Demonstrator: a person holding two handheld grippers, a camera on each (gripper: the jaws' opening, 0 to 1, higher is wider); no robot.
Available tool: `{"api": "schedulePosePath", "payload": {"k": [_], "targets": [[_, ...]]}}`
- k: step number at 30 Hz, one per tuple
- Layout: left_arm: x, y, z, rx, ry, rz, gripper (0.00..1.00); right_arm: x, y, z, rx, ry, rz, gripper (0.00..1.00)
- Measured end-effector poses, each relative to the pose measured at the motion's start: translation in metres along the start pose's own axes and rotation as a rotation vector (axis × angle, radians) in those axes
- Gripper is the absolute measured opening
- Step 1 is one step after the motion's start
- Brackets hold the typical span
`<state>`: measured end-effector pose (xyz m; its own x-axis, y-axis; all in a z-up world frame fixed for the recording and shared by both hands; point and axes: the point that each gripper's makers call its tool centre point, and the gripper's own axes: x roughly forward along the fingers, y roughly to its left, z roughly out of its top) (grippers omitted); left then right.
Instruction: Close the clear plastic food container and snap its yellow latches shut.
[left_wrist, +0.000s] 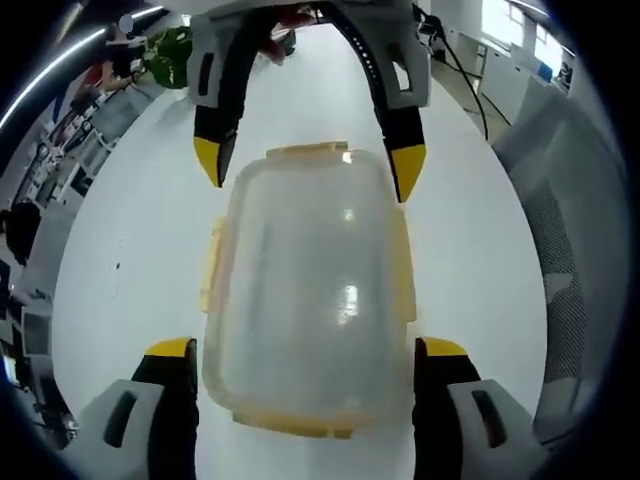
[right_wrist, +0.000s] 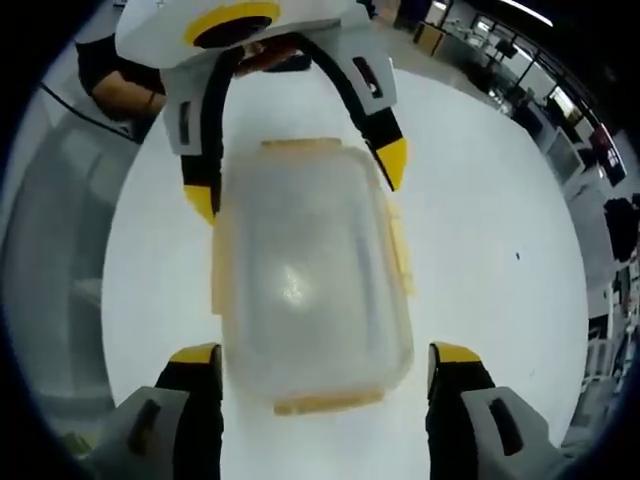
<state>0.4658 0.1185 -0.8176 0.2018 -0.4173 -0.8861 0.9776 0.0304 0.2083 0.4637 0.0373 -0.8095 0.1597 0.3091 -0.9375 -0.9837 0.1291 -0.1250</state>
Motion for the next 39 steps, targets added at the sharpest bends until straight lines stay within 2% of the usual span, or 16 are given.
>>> {"api": "schedulePosePath", "payload": {"k": [9, 21, 27, 32, 39], "targets": [[-0.007, 0.004, -0.007, -0.056, -0.012, 0.042, 0.93, -0.006, 0.001, -0.002, 0.031, -0.02, -0.041, 0.86], [-0.014, -0.006, -0.013, -0.125, -0.022, 0.058, 0.93, -0.011, 0.004, -0.007, 0.076, -0.034, -0.075, 0.86], [-0.018, -0.008, -0.014, -0.159, -0.05, 0.082, 0.93, -0.016, 0.006, -0.009, 0.141, -0.069, -0.1, 0.85], [-0.023, -0.006, -0.013, -0.169, -0.079, 0.13, 0.95, -0.018, 0.005, -0.012, 0.177, -0.097, -0.143, 0.85], [-0.028, -0.008, -0.01, -0.233, -0.137, 0.148, 0.95, -0.021, 0.014, -0.013, 0.222, -0.124, -0.149, 0.84]]}}
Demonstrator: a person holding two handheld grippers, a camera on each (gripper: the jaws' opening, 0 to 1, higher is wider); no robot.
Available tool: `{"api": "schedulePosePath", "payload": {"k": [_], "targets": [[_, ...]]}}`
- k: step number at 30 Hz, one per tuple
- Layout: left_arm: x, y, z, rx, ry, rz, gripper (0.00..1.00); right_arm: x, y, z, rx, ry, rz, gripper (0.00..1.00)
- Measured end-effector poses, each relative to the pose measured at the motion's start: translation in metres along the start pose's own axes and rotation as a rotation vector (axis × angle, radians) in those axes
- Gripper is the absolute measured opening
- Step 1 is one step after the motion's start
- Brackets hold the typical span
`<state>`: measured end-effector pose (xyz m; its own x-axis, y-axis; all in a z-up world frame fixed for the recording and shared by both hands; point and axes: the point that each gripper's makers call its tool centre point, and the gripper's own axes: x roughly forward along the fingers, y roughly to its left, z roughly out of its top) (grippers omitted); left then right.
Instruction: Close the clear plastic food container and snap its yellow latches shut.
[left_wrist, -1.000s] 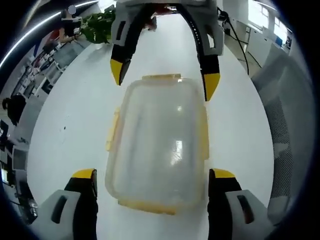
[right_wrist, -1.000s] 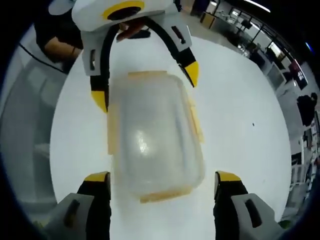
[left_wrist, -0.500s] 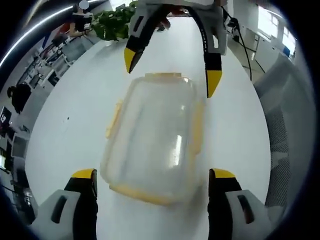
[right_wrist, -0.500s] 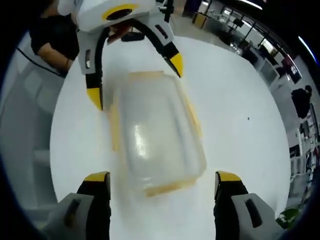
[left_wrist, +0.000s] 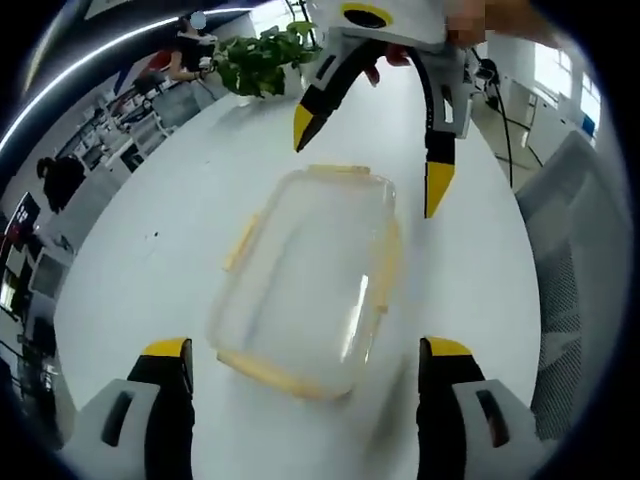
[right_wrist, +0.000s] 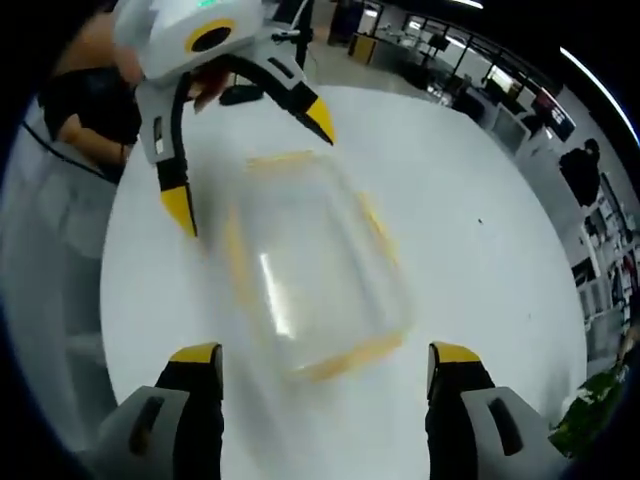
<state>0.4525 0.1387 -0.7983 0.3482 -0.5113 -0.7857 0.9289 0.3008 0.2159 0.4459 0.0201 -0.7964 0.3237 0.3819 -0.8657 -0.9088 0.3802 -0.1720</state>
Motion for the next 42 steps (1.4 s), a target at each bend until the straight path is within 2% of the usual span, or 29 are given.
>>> {"api": "schedulePosePath", "payload": {"k": [2, 6, 18, 25, 31, 36, 42], "targets": [[-0.001, -0.001, -0.002, -0.011, 0.001, 0.002, 0.95, -0.001, 0.004, 0.004, 0.058, -0.04, 0.009, 0.84], [-0.004, -0.003, -0.005, -0.041, -0.007, 0.01, 0.94, -0.003, 0.007, -0.002, 0.059, -0.041, -0.009, 0.85], [-0.016, -0.015, -0.006, -0.124, -0.068, 0.034, 0.95, -0.013, 0.021, -0.01, 0.155, -0.097, -0.04, 0.85], [-0.025, -0.026, -0.018, -0.184, -0.088, 0.052, 0.94, -0.018, 0.035, -0.02, 0.198, -0.108, -0.047, 0.85], [-0.031, -0.036, -0.03, -0.221, -0.078, 0.057, 0.94, -0.024, 0.045, -0.024, 0.229, -0.124, -0.049, 0.85], [-0.036, -0.045, -0.034, -0.23, -0.078, 0.06, 0.94, -0.032, 0.053, -0.024, 0.24, -0.156, -0.062, 0.84], [-0.045, -0.053, -0.034, -0.244, -0.112, 0.075, 0.94, -0.042, 0.06, -0.022, 0.26, -0.22, -0.101, 0.84]]}}
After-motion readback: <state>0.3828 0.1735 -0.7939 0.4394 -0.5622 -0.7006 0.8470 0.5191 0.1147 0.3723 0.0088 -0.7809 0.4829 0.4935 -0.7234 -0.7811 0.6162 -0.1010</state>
